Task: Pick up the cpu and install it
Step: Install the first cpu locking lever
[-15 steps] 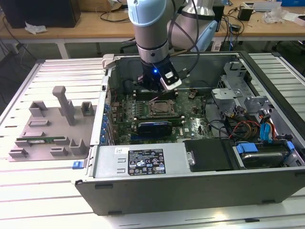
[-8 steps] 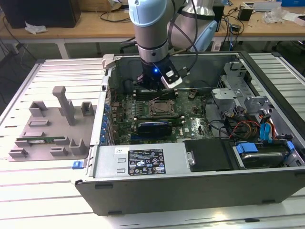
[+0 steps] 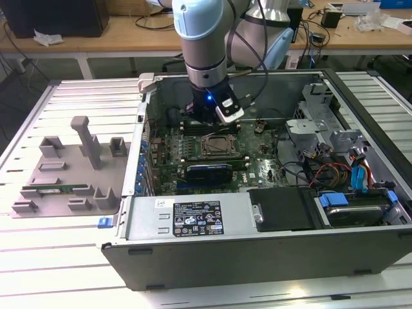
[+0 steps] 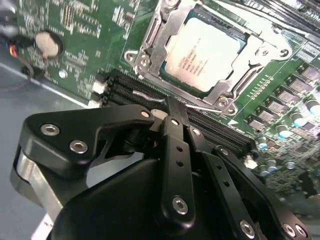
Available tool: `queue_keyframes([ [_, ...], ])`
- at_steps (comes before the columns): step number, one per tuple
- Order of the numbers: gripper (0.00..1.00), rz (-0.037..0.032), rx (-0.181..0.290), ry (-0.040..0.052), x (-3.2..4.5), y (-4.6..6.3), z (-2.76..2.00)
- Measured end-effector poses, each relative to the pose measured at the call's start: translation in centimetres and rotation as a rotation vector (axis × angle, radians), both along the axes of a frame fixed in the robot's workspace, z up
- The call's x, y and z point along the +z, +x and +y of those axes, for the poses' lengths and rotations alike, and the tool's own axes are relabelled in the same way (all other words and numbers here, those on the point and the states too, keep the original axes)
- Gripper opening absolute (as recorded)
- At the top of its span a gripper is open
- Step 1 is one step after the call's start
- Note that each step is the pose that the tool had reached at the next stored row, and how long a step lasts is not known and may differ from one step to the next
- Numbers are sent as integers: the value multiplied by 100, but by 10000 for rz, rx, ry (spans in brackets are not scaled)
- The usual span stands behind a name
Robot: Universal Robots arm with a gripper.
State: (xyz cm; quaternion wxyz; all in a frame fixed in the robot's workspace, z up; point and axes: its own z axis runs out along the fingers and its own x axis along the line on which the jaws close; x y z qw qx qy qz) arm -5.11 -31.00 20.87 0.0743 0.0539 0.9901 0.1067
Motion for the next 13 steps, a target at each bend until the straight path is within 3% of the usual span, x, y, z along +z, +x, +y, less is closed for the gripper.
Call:
queue_keyframes([
  [8,11,0,-815,0,-40,0,12],
  [13,11,0,-1003,0,-46,-1,76],
])
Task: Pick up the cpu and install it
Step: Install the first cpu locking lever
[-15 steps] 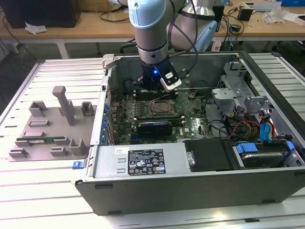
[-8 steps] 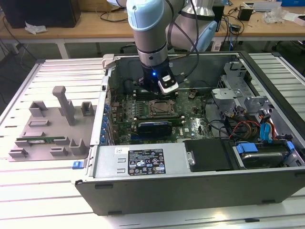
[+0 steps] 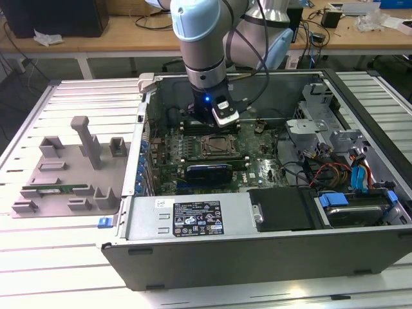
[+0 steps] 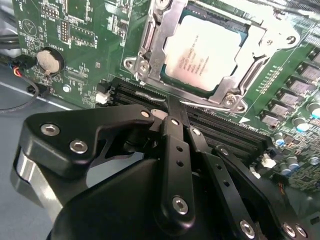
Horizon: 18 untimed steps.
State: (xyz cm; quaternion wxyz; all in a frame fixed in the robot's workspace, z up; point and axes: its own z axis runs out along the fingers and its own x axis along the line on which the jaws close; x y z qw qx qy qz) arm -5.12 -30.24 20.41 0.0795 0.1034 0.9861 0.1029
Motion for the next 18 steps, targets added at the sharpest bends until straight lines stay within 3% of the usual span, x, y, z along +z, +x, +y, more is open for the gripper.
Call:
queue_keyframes([
  [3,11,-132,-77,-2,-10,-1,1],
  [4,11,-228,-118,-2,-21,-4,1],
  [5,11,-274,-134,-1,-30,-20,1],
  [8,11,-347,-148,-2,-49,-64,1],
  [18,11,-392,-156,-5,-74,-68,-1],
])
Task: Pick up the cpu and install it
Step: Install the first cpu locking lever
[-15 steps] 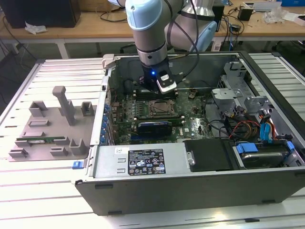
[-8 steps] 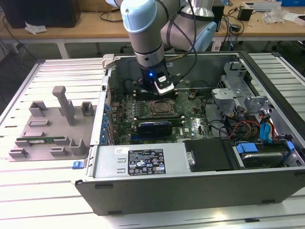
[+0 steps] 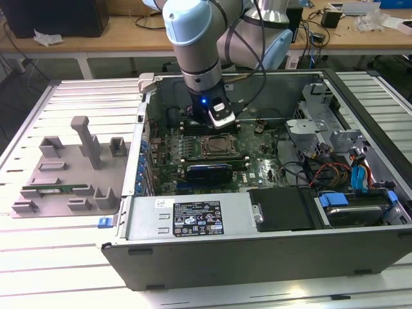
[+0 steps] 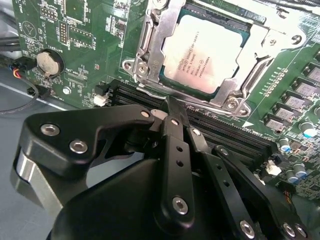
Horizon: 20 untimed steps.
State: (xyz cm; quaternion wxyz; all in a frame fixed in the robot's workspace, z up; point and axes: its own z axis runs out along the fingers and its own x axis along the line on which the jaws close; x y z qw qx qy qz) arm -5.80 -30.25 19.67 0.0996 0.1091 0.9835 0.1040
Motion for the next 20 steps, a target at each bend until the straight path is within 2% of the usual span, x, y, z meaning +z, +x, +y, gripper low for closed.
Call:
queue_keyframes([
  [9,11,-19,1,-7,-3,0,-15],
  [13,11,-22,1,-3,32,1,-14],
  [20,11,-44,1,-5,33,0,26],
])
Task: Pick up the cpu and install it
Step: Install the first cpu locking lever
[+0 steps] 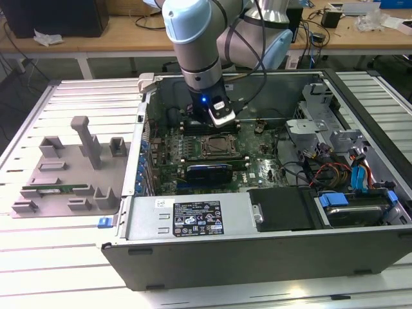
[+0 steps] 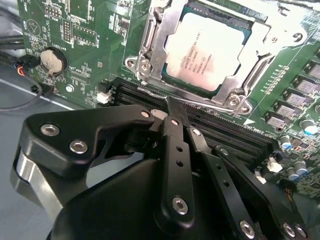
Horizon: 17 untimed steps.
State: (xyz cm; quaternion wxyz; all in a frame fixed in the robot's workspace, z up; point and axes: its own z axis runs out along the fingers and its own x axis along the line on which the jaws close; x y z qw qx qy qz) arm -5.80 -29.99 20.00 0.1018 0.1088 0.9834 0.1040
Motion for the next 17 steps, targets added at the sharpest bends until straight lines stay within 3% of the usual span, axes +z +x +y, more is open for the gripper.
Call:
queue_keyframes([
  [17,11,-17,0,-5,-24,20,-33],
])
